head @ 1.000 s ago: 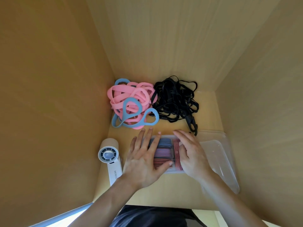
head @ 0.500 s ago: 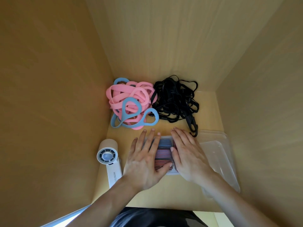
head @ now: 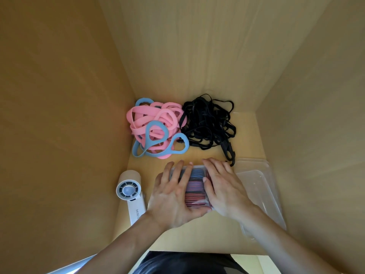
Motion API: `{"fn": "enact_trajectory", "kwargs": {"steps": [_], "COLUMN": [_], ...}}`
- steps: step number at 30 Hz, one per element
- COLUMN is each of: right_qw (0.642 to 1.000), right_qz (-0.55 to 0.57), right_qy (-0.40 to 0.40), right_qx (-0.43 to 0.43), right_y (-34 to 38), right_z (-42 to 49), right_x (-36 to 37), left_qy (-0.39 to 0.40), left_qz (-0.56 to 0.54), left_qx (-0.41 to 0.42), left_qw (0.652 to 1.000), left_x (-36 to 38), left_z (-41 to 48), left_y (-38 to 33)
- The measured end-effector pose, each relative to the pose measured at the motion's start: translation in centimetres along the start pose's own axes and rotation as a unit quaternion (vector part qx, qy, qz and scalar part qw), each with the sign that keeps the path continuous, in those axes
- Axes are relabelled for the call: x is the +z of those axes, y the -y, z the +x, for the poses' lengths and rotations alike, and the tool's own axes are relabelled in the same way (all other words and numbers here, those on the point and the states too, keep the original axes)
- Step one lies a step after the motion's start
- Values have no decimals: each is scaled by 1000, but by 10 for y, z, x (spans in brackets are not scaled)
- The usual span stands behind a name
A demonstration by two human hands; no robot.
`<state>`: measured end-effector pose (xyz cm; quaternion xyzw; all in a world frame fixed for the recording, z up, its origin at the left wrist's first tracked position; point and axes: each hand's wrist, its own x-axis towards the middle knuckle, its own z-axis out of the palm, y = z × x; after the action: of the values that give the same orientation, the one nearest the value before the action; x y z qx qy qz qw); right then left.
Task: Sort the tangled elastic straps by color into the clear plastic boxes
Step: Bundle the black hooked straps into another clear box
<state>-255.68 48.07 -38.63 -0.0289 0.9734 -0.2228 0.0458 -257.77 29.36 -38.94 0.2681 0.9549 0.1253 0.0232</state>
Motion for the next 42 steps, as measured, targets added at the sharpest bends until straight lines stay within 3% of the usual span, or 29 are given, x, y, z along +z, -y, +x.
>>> {"fn": "enact_trajectory", "kwargs": {"steps": [5, 10, 16, 24, 34, 42], "right_qw": [980, 981, 939, 989, 995, 997], "right_qz": [192, 185, 329, 136, -30, -9], "right_qy": [-44, -58, -95, -50, 74, 31], "right_qx": [25, 18, 41, 23, -57, -65], "right_y": [-9, -9, -2, -7, -9, -4], "right_z": [1, 2, -1, -2, -27, -31], "right_x": [3, 8, 1, 0, -24, -24], "left_qy": [7, 14, 11, 32, 22, 70], "left_qz": [-2, -5, -22, -41, -189, -217], "left_qx": [3, 7, 4, 30, 75, 75], "left_qw": [1000, 1000, 1000, 998, 979, 971], "left_x": [0, 2, 3, 0, -13, -16], "left_z": [1, 3, 1, 5, 14, 10], "left_y": [1, 3, 4, 10, 17, 19]}}
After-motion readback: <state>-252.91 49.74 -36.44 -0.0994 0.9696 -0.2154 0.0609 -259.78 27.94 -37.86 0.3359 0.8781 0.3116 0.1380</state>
